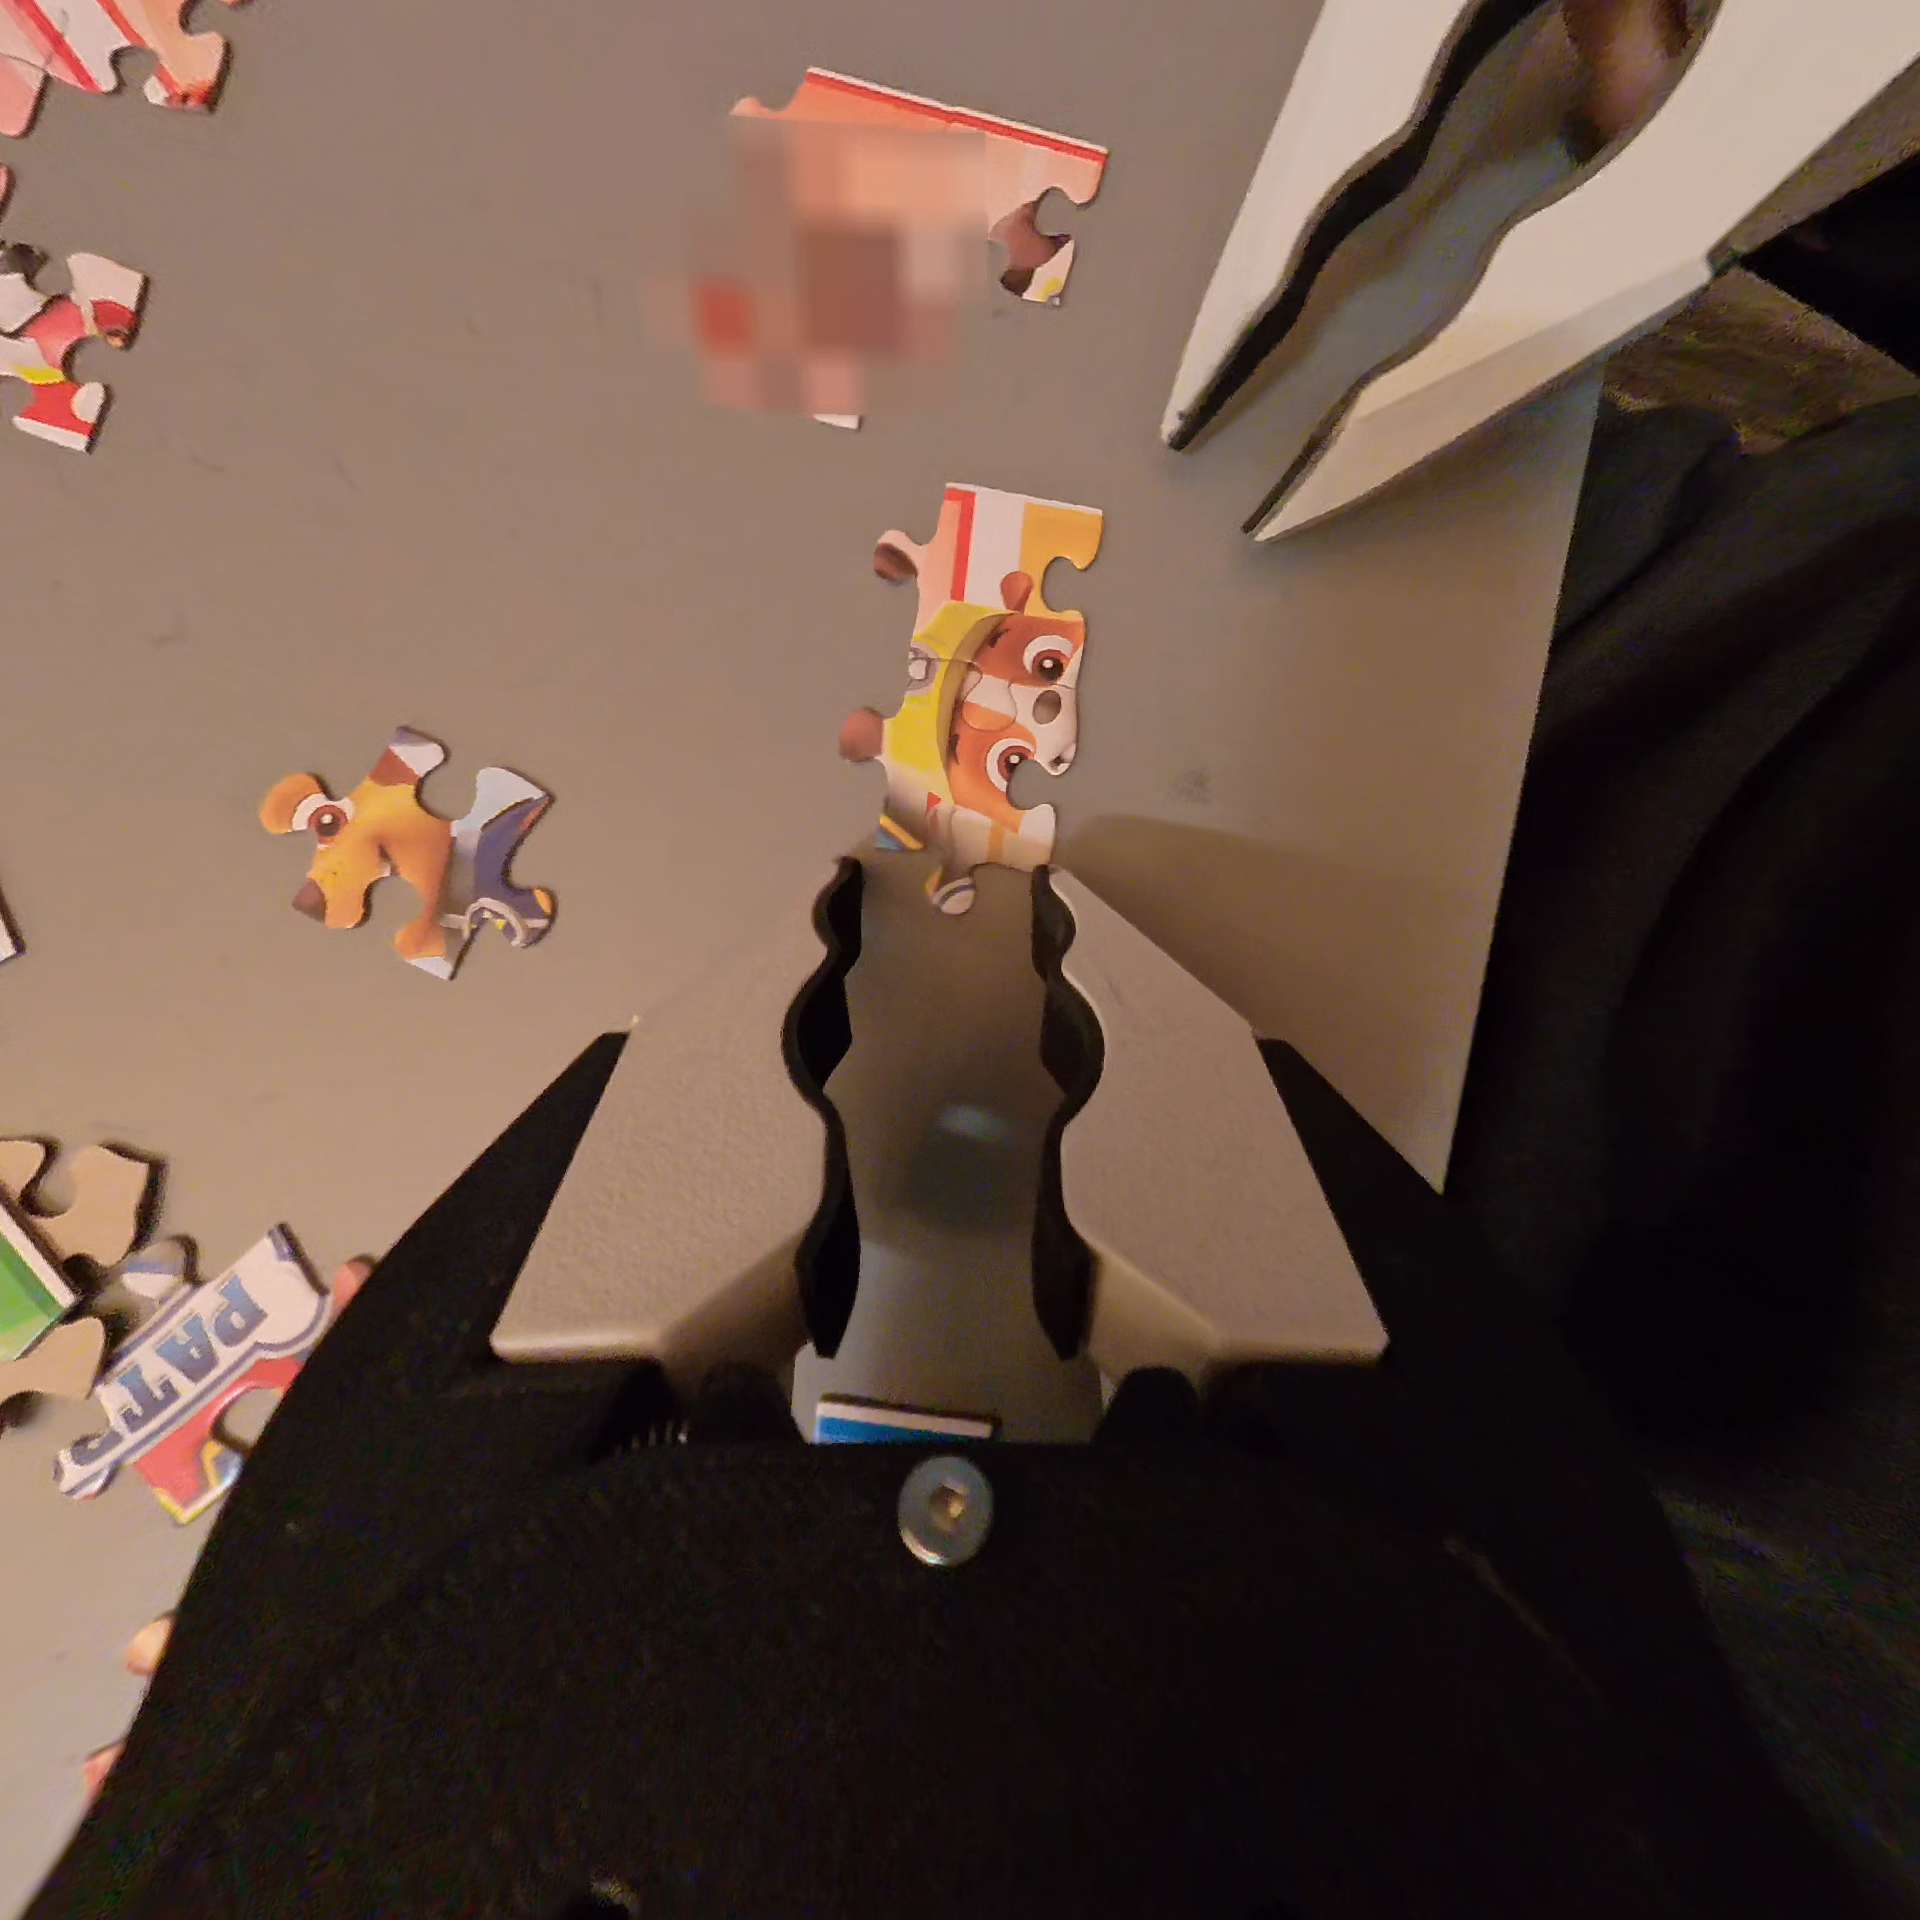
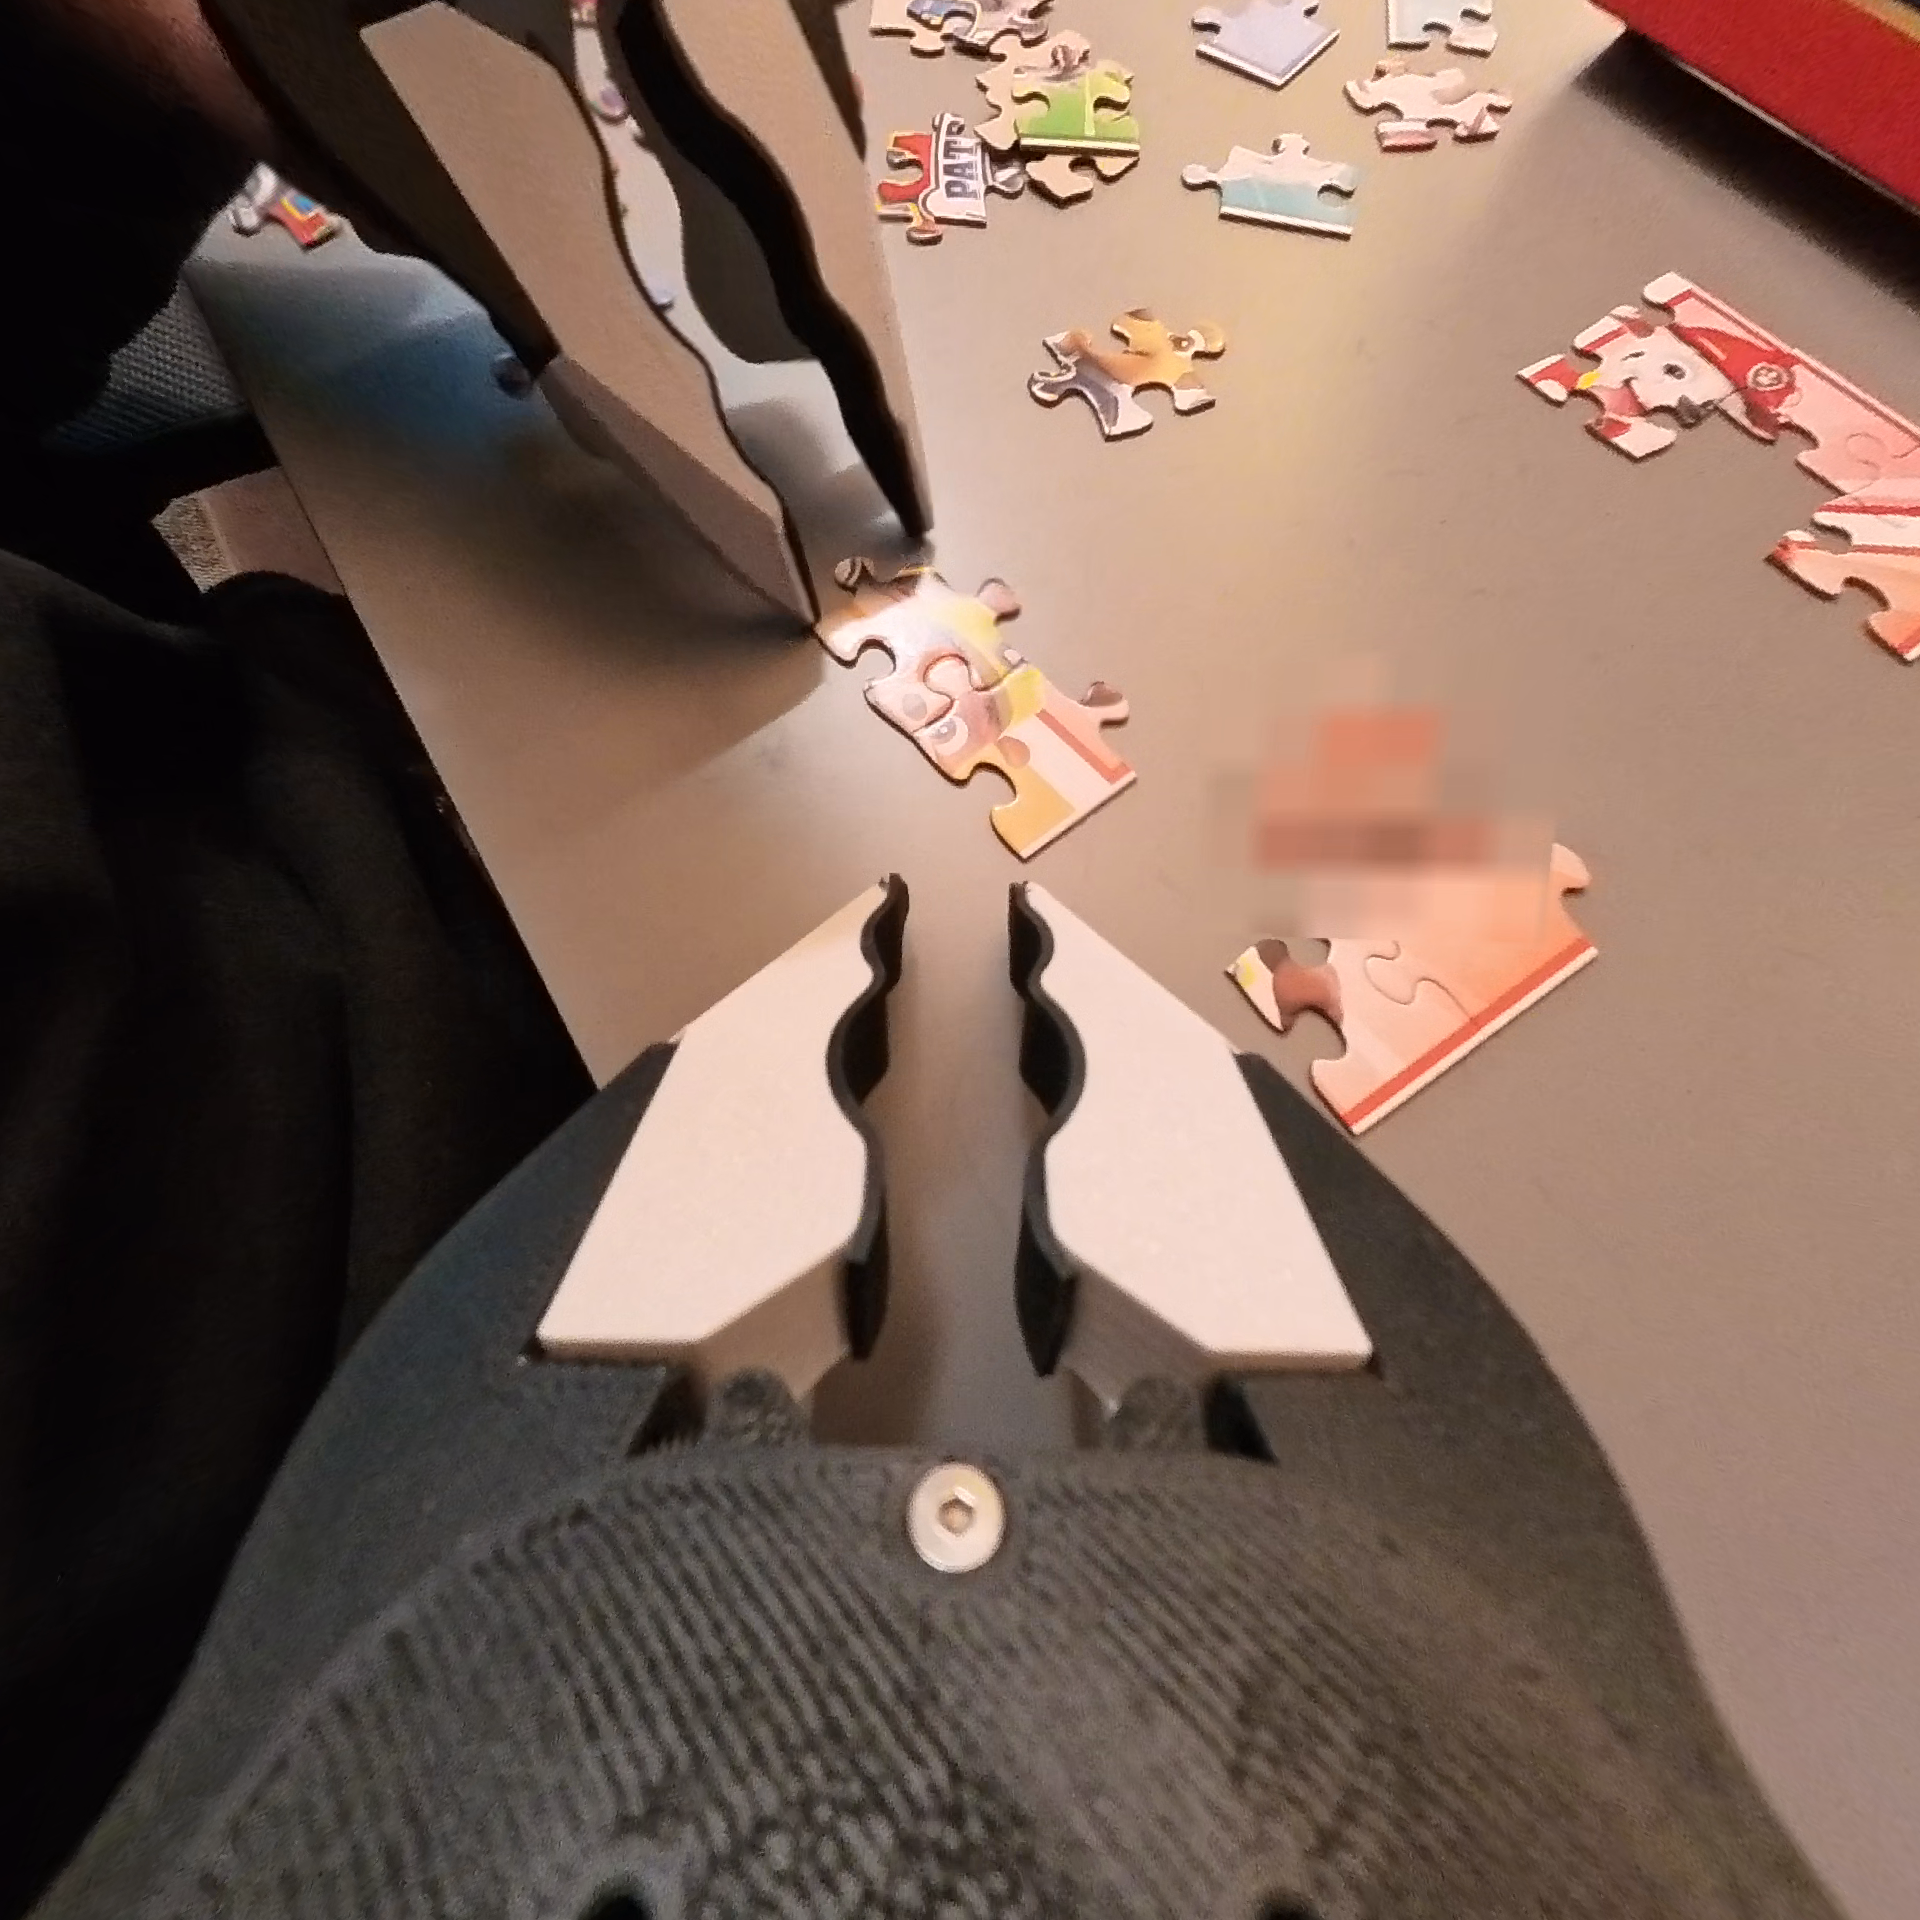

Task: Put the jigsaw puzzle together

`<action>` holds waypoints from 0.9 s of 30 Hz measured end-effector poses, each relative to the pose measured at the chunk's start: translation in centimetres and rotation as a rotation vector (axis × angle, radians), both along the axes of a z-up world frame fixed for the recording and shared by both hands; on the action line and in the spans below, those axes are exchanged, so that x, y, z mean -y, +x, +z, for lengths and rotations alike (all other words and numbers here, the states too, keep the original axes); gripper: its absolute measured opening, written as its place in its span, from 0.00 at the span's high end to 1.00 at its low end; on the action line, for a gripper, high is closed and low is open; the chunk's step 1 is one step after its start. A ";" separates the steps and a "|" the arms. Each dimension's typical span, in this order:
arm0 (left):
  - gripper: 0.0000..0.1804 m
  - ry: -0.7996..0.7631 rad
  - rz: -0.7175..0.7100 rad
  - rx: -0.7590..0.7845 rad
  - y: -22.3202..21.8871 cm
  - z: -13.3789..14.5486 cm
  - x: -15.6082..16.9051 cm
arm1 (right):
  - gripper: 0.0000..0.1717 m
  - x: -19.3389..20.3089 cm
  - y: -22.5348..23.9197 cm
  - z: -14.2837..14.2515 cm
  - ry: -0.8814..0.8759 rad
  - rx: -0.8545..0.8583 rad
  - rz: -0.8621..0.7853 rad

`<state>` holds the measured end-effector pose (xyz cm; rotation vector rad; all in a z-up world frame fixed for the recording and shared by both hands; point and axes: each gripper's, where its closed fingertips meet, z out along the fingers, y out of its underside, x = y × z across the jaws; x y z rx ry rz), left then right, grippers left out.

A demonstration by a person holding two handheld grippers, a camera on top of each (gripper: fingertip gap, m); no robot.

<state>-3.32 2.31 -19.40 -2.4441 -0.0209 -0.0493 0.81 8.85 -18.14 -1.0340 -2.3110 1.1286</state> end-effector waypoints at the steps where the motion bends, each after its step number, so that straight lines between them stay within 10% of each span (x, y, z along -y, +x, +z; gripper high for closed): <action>1: 0.83 0.000 0.009 -0.001 -0.2 0.0 0.0 | 0.89 0.0 0.0 0.0 0.002 0.000 0.000; 27: 0.80 0.044 0.075 0.057 0.1 0.2 0.5 | 0.88 -0.2 -0.2 0.4 -0.043 0.002 -0.018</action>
